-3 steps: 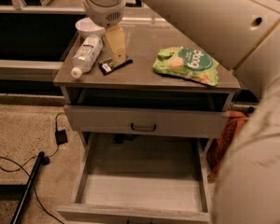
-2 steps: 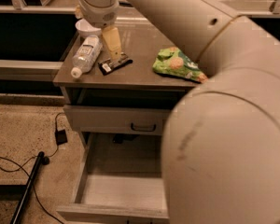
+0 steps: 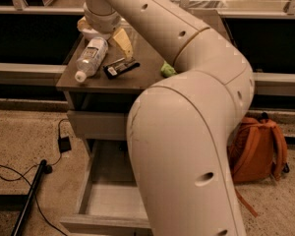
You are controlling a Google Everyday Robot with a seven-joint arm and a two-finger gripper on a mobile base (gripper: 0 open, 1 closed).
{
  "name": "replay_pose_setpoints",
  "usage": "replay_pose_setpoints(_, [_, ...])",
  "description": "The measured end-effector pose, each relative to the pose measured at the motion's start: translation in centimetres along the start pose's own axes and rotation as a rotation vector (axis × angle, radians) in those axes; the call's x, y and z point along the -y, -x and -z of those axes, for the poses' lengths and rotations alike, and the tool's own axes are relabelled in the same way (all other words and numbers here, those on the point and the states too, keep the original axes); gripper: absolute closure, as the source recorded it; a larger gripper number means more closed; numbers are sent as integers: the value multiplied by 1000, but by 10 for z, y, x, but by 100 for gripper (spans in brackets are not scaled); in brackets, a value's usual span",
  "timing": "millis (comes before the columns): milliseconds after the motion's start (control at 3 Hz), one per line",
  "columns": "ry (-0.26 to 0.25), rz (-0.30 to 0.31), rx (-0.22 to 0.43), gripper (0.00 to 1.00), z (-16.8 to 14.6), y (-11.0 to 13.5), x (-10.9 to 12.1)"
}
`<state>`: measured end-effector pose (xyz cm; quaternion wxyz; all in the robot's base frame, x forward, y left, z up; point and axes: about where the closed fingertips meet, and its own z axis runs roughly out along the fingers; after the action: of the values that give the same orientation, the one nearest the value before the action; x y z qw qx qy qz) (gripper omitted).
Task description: Place blue plastic bottle into middle drawer
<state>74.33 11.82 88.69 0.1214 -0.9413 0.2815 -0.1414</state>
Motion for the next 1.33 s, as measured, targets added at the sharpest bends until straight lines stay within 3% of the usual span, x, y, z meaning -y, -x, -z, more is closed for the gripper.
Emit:
replay_pose_setpoints(333, [30, 181, -10, 18, -23, -3, 5])
replay_pose_setpoints(667, [37, 307, 26, 41, -42, 5, 10])
replay_pose_setpoints(1000, [29, 393, 70, 52, -54, 19, 18])
replay_pose_setpoints(1333, [1, 431, 119, 68, -54, 33, 25])
